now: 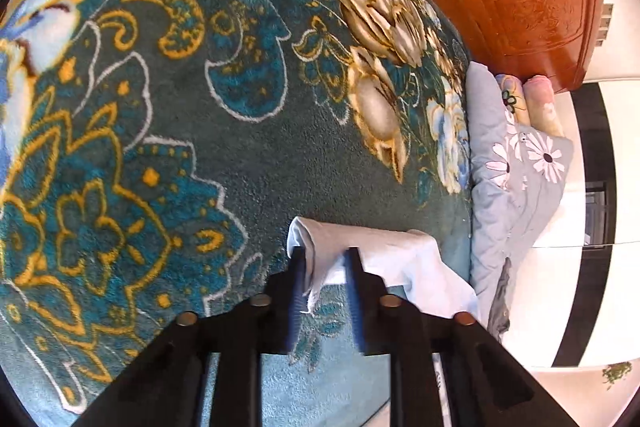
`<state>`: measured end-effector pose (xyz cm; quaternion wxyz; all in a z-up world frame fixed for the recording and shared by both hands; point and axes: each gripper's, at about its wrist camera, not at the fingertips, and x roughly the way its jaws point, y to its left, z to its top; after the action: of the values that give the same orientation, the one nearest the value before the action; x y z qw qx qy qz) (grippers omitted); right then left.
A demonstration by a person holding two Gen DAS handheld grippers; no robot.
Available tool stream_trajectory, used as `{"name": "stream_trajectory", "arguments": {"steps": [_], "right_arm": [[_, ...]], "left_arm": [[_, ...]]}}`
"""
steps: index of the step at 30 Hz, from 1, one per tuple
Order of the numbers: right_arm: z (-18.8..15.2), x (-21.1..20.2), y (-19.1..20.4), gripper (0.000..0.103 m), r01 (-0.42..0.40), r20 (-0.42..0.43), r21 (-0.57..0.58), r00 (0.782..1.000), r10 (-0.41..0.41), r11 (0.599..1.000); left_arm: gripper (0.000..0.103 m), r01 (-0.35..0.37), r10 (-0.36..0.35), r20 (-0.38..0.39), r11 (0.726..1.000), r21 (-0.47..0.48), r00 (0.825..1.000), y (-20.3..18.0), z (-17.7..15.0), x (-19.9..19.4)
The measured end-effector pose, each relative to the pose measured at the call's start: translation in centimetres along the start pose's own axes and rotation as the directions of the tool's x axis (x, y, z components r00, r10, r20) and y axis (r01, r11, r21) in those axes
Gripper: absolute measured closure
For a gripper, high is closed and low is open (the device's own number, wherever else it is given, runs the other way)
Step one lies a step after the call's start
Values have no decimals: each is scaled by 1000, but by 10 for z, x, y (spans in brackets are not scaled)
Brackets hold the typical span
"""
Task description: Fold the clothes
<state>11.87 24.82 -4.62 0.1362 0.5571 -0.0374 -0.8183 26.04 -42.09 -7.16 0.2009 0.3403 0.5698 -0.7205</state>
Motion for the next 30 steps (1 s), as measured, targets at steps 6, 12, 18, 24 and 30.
{"name": "stream_trajectory", "arguments": {"steps": [6,12,18,24,30], "right_arm": [[0,9,8,64,5,-32,-16,999,-6,1000],[-1,14,6,64,5,-38,-6,999,-5,1000],[-5,26,-7,64,-17,-65,62,998,21,998],[-4,26,-23,64,-31,-60,97,998,37,995],[-11,26,-40,64,-58,-51,160,996,67,985]], "left_arm": [[100,-1,-15,98,986,169,995,-50,25,-30],[100,-130,79,162,933,335,984,-98,36,-37],[100,-196,104,210,851,487,972,-154,-7,-29],[100,74,-174,42,609,789,984,-302,-116,-27],[100,320,-132,-292,405,857,947,-376,-269,60]]}}
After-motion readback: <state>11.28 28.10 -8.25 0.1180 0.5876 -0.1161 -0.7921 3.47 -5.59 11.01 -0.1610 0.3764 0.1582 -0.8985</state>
